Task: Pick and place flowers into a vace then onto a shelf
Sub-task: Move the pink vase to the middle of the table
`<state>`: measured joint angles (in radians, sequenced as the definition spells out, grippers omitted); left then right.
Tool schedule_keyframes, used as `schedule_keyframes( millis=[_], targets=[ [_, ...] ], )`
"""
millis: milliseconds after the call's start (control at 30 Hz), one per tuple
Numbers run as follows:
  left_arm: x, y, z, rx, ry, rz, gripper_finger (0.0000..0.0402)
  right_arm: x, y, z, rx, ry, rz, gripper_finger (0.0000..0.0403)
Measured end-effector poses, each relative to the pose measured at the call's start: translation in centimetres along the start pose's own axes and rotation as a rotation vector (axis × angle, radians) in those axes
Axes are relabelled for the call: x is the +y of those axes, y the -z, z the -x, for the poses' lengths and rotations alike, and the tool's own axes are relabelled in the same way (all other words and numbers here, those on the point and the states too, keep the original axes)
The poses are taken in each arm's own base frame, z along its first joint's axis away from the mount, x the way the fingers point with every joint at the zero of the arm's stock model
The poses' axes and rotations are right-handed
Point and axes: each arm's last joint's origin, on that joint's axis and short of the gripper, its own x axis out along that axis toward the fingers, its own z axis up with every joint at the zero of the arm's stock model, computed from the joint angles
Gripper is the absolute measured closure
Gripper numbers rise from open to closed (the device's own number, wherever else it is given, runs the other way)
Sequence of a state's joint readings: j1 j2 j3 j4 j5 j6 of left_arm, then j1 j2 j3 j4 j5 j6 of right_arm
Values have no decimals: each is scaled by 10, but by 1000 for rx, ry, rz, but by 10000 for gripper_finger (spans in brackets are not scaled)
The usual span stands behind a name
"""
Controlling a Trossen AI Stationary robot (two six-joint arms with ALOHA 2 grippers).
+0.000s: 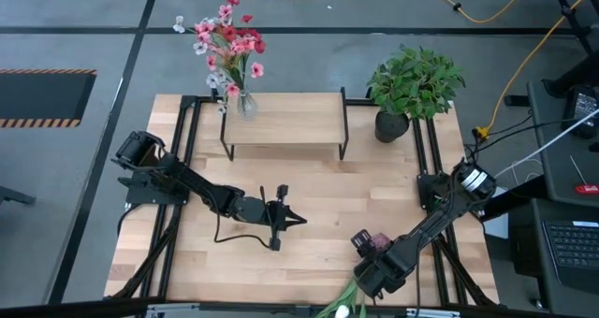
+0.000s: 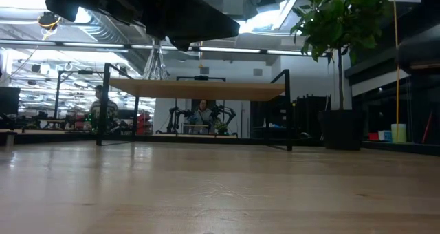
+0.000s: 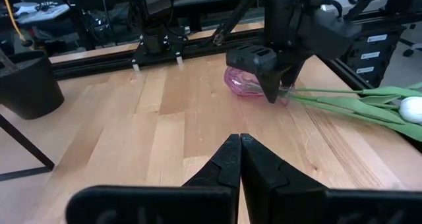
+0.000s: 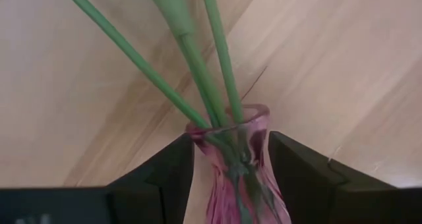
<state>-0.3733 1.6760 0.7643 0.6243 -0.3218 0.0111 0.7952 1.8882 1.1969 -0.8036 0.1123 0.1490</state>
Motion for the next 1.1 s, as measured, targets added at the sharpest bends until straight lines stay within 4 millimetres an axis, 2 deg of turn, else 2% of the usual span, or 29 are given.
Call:
schedule_keyframes(
  millis=[333,600,933,1100],
  targets=[
    [0,0,0,0,0,-1,399,0,0,-1,2,0,-56,214],
    [0,0,0,0,0,-1,399,-2,-3,-1,-24,-2,-68,299],
    [0,0,0,0,0,-1,398,-13,-3,-2,-7,-7,-101,299],
    [0,0,0,0,0,-1,399,-17,3,-2,61,6,-99,299]
  ],
)
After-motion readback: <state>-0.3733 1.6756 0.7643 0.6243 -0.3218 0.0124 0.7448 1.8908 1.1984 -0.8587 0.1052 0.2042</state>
